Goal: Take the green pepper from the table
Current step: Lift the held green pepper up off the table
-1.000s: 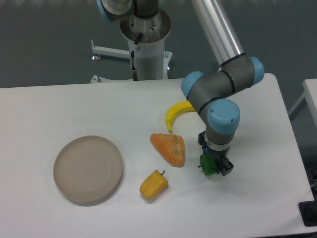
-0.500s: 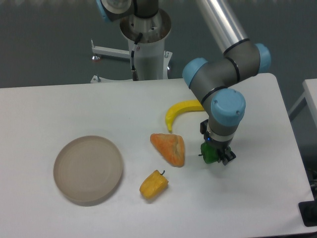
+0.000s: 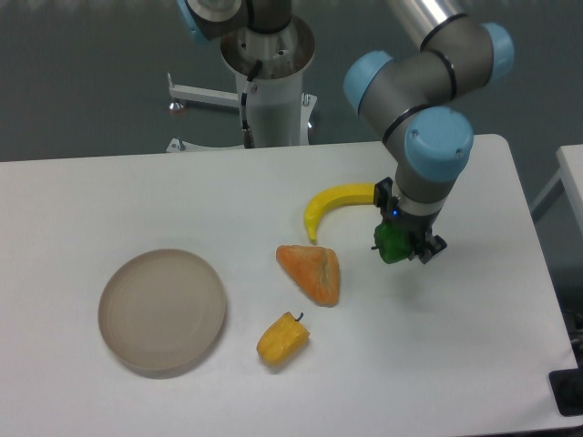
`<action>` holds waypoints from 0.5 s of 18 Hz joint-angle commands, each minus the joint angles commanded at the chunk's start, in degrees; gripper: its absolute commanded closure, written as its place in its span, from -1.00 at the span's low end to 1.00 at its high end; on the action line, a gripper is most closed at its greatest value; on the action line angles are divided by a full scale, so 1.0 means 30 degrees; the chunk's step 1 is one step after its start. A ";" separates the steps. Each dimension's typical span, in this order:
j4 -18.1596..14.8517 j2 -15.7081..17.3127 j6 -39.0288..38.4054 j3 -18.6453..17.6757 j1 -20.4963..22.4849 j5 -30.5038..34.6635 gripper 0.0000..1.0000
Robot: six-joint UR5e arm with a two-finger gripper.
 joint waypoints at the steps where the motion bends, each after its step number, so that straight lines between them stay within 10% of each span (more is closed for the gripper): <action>1: -0.0001 0.0001 0.0000 0.0029 0.0001 -0.0059 0.08; 9: 0.0145 -0.0204 -0.0265 0.0469 0.0089 -0.1524 0.11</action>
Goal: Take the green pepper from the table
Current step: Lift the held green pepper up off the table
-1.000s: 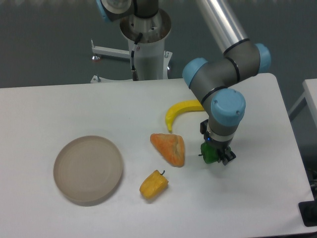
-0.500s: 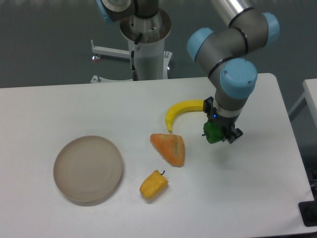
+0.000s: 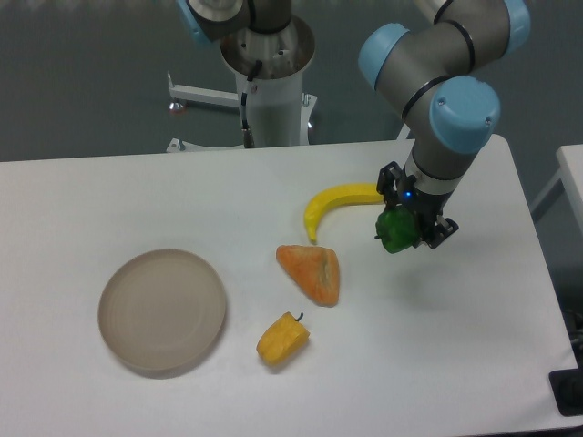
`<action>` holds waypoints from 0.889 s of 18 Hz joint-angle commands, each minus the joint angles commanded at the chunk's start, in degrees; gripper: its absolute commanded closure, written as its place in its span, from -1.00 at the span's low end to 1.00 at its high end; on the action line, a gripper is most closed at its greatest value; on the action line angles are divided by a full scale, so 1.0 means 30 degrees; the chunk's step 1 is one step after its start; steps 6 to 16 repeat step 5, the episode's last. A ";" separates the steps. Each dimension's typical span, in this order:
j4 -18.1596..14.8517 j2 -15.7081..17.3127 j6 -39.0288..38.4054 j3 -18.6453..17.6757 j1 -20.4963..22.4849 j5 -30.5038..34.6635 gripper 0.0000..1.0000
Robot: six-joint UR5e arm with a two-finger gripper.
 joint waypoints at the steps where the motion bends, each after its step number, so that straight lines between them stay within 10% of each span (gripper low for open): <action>1: 0.0000 -0.0059 0.0117 0.0000 -0.0029 -0.0058 0.11; 16: 0.0030 -0.0118 0.0206 0.0030 -0.0029 -0.0059 0.11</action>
